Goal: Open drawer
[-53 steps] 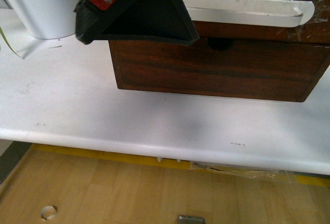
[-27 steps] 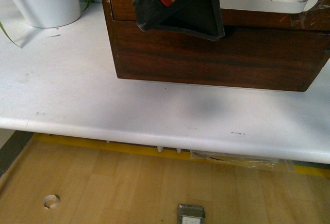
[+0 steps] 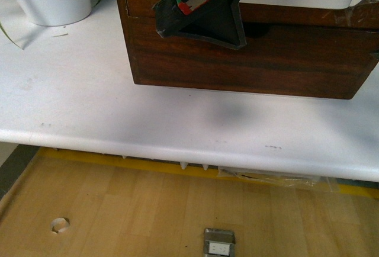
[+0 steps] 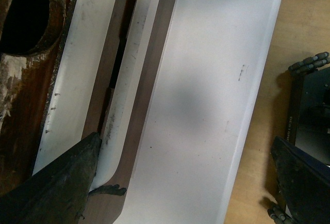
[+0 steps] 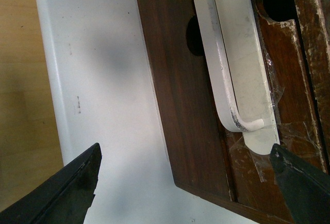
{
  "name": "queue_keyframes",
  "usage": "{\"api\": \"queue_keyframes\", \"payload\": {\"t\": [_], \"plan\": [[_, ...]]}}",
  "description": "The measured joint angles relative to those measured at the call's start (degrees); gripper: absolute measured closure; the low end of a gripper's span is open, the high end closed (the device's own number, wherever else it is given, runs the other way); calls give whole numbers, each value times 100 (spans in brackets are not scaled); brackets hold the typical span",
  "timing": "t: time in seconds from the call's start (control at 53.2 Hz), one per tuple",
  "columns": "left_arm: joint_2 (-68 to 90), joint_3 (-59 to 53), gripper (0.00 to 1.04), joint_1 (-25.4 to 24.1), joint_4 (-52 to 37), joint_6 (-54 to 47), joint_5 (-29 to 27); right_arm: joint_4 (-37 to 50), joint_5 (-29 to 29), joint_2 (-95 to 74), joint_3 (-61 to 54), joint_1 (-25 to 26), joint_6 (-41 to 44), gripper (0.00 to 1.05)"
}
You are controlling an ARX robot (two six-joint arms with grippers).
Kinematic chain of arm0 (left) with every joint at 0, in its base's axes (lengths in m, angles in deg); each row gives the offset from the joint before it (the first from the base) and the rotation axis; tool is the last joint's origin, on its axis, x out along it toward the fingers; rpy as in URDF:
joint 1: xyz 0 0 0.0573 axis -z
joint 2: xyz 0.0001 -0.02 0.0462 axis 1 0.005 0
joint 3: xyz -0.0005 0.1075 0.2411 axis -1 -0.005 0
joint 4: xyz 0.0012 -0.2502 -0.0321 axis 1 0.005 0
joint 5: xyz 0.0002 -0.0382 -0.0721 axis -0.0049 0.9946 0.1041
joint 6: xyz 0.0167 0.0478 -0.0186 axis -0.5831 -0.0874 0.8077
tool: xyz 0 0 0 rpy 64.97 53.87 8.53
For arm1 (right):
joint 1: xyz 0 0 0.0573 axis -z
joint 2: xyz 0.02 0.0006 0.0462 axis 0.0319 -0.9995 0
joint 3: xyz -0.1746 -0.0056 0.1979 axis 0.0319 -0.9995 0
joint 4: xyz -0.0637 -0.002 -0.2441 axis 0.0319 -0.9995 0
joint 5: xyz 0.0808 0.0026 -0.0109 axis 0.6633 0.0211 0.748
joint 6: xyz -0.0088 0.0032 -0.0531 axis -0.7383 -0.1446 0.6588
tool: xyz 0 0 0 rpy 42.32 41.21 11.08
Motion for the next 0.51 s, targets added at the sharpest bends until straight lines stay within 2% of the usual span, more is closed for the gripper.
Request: {"api": "queue_keyframes", "payload": {"t": [0.226,0.508], "plan": [[2,0,6,0,-2,-26,20,380,-286,-433,22,-380,-201,9],[11,0,6,-7,0,-35,39,632,-490,-734,125,-468,-326,9]]}}
